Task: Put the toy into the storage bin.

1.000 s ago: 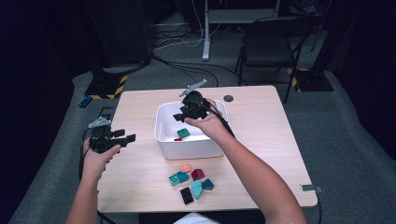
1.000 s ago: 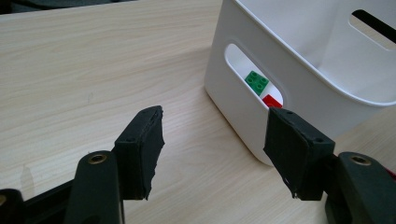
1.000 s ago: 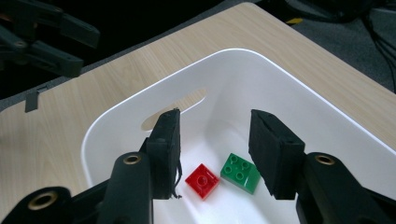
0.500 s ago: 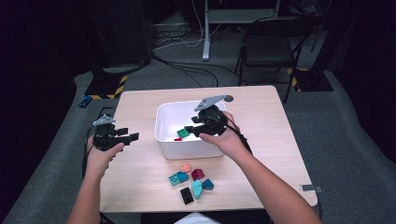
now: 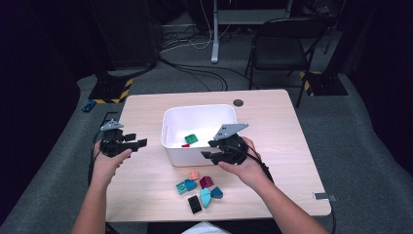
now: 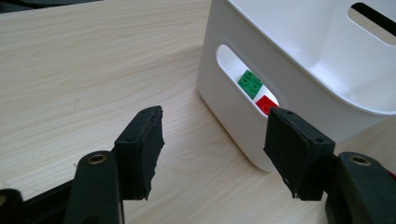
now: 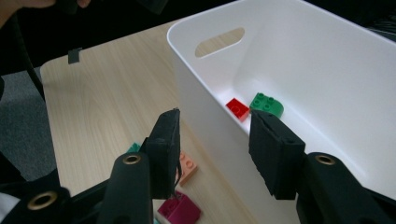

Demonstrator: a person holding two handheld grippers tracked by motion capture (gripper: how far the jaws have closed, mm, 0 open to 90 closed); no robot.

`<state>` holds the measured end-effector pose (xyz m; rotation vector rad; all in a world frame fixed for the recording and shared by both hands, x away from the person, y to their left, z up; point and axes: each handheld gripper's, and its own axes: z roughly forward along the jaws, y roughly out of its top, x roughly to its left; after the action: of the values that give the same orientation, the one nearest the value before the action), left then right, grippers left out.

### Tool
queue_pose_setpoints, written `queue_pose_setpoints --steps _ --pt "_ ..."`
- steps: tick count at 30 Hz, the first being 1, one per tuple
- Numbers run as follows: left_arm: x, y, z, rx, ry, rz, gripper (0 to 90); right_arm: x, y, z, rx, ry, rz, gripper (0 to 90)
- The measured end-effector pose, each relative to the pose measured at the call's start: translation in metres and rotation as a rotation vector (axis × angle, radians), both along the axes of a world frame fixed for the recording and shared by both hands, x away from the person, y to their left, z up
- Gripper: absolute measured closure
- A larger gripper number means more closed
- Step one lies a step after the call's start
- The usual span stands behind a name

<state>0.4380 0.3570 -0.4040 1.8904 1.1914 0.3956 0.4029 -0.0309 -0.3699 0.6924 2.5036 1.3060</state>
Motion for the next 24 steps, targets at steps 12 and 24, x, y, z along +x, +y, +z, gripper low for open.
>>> queue_pose_setpoints --steps 12,24 --pt "0.000 -0.001 -0.001 0.004 0.006 -0.003 36.7 -0.024 -0.010 -0.050 -0.018 0.020 0.003 53.7" --pt "0.001 -0.002 -0.003 0.006 0.011 -0.003 36.7 -0.038 -0.014 -0.085 -0.031 0.040 0.008 54.7"
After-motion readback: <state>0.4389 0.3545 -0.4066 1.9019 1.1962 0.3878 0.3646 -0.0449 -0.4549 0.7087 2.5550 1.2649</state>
